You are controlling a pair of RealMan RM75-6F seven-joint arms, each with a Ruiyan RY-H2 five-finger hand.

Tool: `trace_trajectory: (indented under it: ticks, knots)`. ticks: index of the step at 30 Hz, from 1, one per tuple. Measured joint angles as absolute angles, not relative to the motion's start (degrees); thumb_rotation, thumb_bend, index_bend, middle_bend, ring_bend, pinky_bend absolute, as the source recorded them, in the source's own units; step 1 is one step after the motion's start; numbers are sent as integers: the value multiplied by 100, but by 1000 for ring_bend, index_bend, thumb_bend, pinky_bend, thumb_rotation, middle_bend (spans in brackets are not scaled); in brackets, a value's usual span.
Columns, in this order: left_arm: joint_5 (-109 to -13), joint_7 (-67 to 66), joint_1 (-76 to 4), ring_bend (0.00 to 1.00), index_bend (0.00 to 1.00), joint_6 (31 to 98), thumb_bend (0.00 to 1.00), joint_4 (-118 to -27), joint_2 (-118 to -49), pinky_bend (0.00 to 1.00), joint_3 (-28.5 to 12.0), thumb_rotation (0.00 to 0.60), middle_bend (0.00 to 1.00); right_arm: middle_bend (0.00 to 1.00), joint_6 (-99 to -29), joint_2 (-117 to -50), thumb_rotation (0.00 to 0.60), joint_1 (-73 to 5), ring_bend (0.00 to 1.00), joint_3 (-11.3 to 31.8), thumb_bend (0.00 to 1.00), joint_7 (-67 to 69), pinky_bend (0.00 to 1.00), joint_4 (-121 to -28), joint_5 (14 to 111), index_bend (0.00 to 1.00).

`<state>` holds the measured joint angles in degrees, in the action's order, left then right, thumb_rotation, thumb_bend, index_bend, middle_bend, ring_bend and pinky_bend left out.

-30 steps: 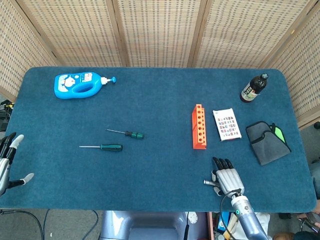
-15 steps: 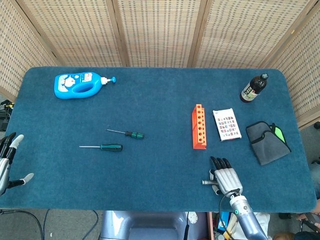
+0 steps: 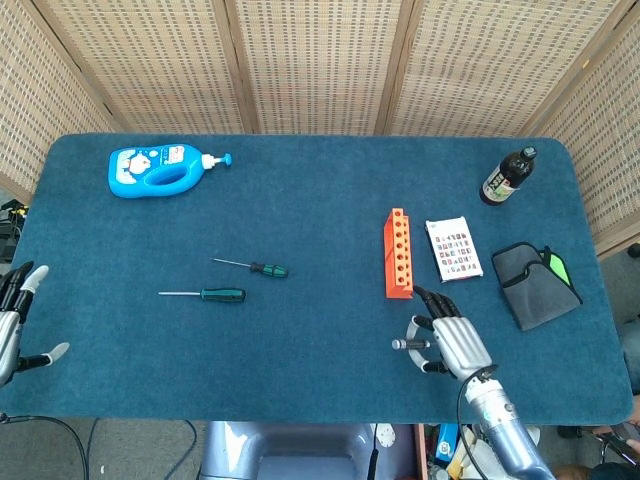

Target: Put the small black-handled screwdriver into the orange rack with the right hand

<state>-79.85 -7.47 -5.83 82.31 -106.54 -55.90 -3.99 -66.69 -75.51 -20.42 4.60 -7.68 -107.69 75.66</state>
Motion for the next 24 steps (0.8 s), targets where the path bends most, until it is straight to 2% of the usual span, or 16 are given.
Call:
trace_trajectory:
  ticks: [6,14,17,24]
  knots:
    - [-7894,-852,-717,0,0,8129,0,-10886,-5459,0,-513,600,0,0,-6408,-6855,600,-2327,0,1194,357,318,0,-11368,7335,627]
    - [-7798,-1030,-961,0,0,7890,0,-11411,-5110,0,-660,600,0,0,-5848,-6624,600,-2920,0,2191,389,1300,0,-11374,6222,629]
    - [-7763,-1144,-1016,0,0,7913,0,-11608,-4990,0,-739,600,0,0,-5631,-6695,600,-3193,0,2427,391,1494,0,-11118,5821,629]
    - [-7672,-1342,-1105,0,0,8021,0,-11765,-4921,0,-850,600,0,0,-5245,-7145,600,-3651,0,2608,391,1899,0,-10326,5528,630]
